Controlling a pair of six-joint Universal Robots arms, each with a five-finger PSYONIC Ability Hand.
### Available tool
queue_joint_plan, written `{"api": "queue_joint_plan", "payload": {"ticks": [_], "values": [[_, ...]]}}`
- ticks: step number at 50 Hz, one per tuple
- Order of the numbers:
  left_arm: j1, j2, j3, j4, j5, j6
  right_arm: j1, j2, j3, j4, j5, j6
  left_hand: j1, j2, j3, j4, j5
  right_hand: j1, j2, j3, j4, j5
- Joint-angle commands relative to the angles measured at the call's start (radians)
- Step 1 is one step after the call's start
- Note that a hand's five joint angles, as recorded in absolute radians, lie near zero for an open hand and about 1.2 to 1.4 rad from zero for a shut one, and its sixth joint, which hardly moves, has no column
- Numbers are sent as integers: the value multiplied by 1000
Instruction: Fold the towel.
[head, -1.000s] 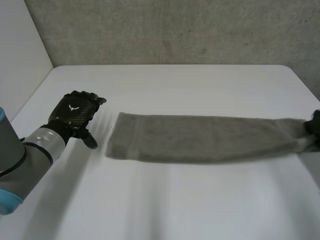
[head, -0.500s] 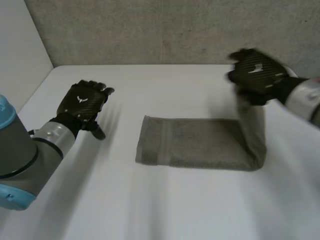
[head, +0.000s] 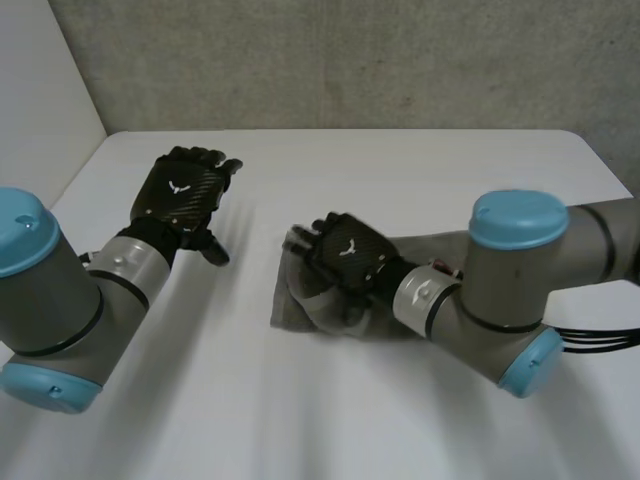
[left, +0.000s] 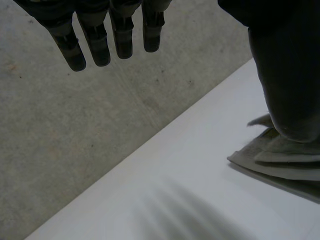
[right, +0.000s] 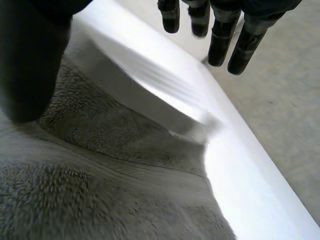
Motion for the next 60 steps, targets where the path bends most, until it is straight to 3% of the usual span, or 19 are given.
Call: {"api": "queue_joint_plan", "payload": {"ticks": [1,9,16,25,33,40,50,57,58,60], "values": [[-41,-33,24,2,0,3,-111,-133,84,13,19,94,-109,-59,-42,-51,-55,-102,-118,-33,-58,-65],[-102,-81,60,-8,0,6,-263,-275,251,15,18,105,-109,-59,-42,-51,-55,-102,-118,-33,-58,-65],[-217,-150,84,-12,-1,3,-419,-377,401,15,4,106,-106,-56,-42,-51,-55,-102,-118,-33,-58,-65],[-309,-187,89,-35,-1,-25,-499,-397,521,26,-51,106,-103,-53,-42,-51,-54,-70,-86,-33,-58,-65],[-370,-242,116,-32,-3,-30,-544,-351,571,4,-90,105,-101,-50,-42,-51,-52,196,180,-33,-58,60],[-371,-283,118,-29,-32,-24,-565,-302,581,-52,-90,97,-103,-53,-42,-51,-54,645,629,-33,-58,508],[-280,-317,127,-23,-73,6,-595,-288,581,-63,-103,86,-103,-53,-42,-51,-54,816,800,-33,-58,680],[-237,-308,112,-34,-92,30,-637,-309,587,-60,-128,85,-103,-53,-42,-51,-54,1110,1094,-33,-58,973],[-236,-306,103,-35,-99,30,-660,-343,585,-57,-139,85,-103,-53,-42,-51,-54,1292,1276,-33,-58,1155],[-236,-300,97,-35,-104,32,-679,-366,582,-56,-149,85,-106,-56,-42,-51,-55,1294,1278,-33,-58,1157]]}}
